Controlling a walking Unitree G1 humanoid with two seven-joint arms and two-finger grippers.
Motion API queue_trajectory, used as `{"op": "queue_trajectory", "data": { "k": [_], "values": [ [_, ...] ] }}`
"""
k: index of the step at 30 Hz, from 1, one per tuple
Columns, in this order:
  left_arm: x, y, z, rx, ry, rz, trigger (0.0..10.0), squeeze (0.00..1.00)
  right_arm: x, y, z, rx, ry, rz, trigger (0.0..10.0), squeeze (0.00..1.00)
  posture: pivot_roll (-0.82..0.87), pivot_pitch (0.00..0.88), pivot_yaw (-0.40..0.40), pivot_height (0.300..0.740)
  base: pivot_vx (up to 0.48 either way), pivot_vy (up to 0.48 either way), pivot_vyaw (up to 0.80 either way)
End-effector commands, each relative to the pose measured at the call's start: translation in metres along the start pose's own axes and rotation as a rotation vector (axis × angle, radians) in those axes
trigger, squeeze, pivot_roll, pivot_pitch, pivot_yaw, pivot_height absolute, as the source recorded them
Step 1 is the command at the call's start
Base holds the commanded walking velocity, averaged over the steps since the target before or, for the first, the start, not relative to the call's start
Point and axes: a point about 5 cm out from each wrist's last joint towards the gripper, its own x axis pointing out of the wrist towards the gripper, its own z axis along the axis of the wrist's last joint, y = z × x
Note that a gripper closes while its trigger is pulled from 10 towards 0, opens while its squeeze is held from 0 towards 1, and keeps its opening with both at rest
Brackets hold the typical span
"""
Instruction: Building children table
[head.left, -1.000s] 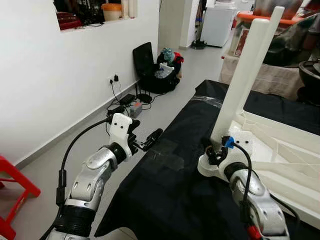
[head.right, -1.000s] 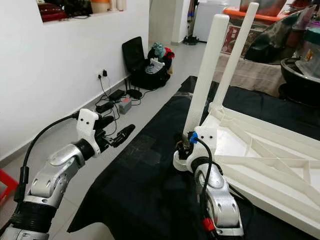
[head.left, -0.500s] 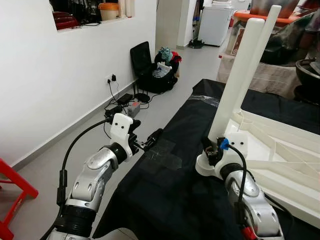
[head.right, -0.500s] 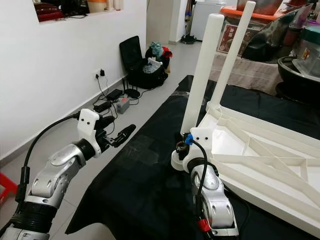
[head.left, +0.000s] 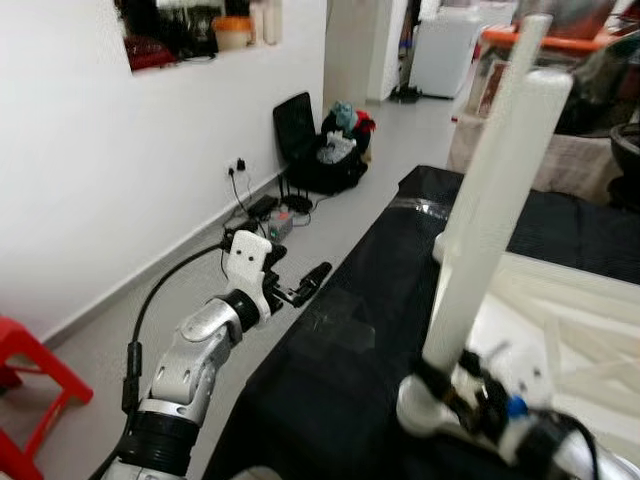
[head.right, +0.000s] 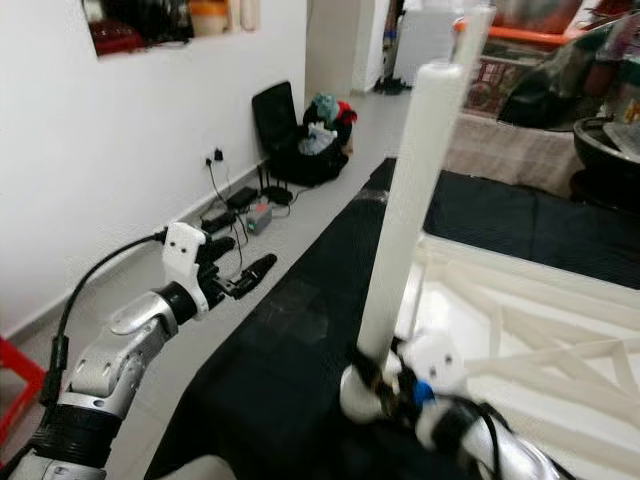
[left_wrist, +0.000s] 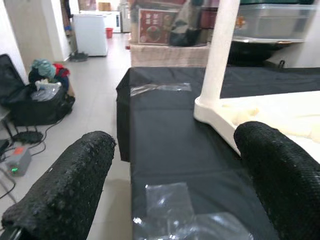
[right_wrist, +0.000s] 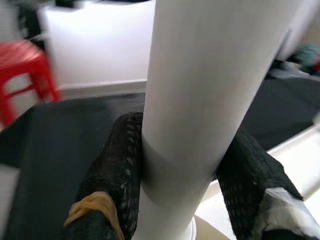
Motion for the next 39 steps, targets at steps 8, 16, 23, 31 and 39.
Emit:
{"op": "queue_trajectory", "data": {
  "k": [8,16,23,31,39],
  "values": [
    [0.0,0.002,-0.001,0.008,0.003,-0.001,10.0,0.0,-0.048,-0.055,-0.074,0.006,0.469,-0.208,0.0,0.0,-0.04,0.0,-0.036,0.74,0.0,0.0,0.0],
    [-0.003,0.002,-0.003,0.008,0.008,0.007,10.0,0.0,-0.067,-0.073,-0.091,-0.002,0.599,-0.287,0.0,0.0,-0.04,0.0,-0.041,0.74,0.0,0.0,0.0],
    [0.0,0.002,-0.002,0.013,0.003,0.01,10.0,0.0,-0.033,-0.058,-0.071,0.002,0.425,-0.219,0.0,0.0,-0.02,0.0,-0.042,0.74,0.0,0.0,0.0],
    [0.0,0.003,0.0,0.014,0.0,0.015,10.0,0.0,0.008,-0.037,-0.039,-0.042,0.27,-0.114,10.0,0.0,-0.01,0.0,-0.047,0.74,0.0,0.0,0.0],
    [0.0,0.003,0.0,0.008,0.0,0.023,10.0,0.0,0.02,-0.071,0.034,-0.01,-0.059,-0.173,10.0,1.0,-0.01,0.0,-0.06,0.74,0.0,0.0,0.0]
  ]
}}
